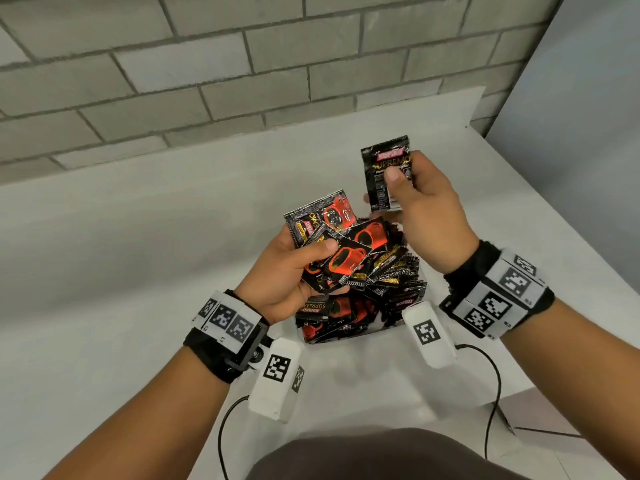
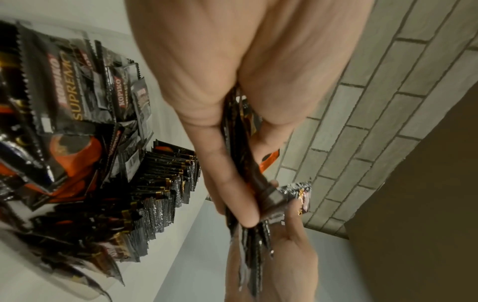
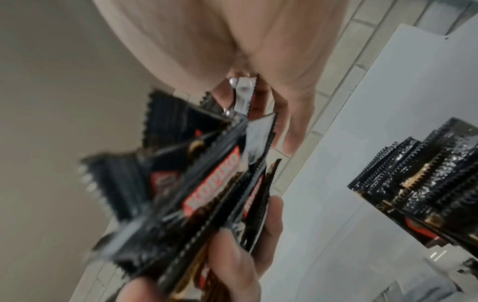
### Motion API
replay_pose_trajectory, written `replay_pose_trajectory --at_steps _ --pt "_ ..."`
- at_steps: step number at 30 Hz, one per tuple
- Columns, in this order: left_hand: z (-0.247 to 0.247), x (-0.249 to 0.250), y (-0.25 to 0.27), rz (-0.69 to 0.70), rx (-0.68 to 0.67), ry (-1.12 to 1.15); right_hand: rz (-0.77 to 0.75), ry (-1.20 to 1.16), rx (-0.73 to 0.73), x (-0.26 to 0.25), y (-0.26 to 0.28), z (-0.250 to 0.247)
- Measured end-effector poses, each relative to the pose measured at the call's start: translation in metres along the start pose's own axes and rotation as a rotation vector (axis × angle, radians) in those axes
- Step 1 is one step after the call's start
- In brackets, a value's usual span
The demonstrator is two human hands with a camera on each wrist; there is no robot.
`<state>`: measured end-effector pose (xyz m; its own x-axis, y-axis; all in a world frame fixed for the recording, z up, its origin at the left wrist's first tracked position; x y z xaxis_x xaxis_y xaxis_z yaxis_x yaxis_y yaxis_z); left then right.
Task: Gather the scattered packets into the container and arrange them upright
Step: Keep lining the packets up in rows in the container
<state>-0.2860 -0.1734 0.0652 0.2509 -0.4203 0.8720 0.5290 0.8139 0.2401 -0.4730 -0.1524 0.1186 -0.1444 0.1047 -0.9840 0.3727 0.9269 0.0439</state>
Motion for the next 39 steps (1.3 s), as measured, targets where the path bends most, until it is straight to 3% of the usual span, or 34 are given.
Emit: replay_pose_trajectory --at_steps 3,8,12,19,24,29,33,39 --pt "0.004 0.002 0.002 0.000 -0.013 0.027 -0.045 -0.029 0.059 -0.006 0.006 0.004" --pt "0.027 -0.005 0.006 -0.054 -0.156 -0.008 -0.117 0.038 0.002 -0.009 0.016 0.022" --pt "0.027 -0.007 0.005 -0.041 -0.175 -0.014 -0.134 0.068 0.016 -0.008 0.017 0.022" --pt "-0.015 0.004 -0.001 0.038 -0.008 -0.101 -0.170 0.131 0.145 -0.015 0.004 -0.011" --pt "-0.060 0.013 0.003 0.107 0.154 -0.138 -0.087 0.019 -0.061 -0.004 -0.001 -0.022" --pt "-0.079 0.011 0.011 0.112 0.202 -0.121 0.026 0.009 -0.232 0.015 -0.007 -0.020" --pt "-0.082 0.003 0.018 0.101 0.193 -0.122 0.045 0.337 -0.219 0.020 -0.020 -0.015" --pt "-0.088 -0.005 0.024 0.100 0.190 -0.121 -0.018 0.630 -0.346 -0.001 -0.034 0.007"
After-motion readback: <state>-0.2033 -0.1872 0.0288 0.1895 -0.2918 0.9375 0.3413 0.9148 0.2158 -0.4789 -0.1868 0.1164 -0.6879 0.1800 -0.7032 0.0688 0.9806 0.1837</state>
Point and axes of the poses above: each hand's wrist, its own y-axis away from the middle knuckle, its own z-axis out of the palm, x = y × z, the point moved 5 cm from there along -y, towards the middle knuckle, and after that the axes turned 9 degrees about z, right-handed, at the moved point
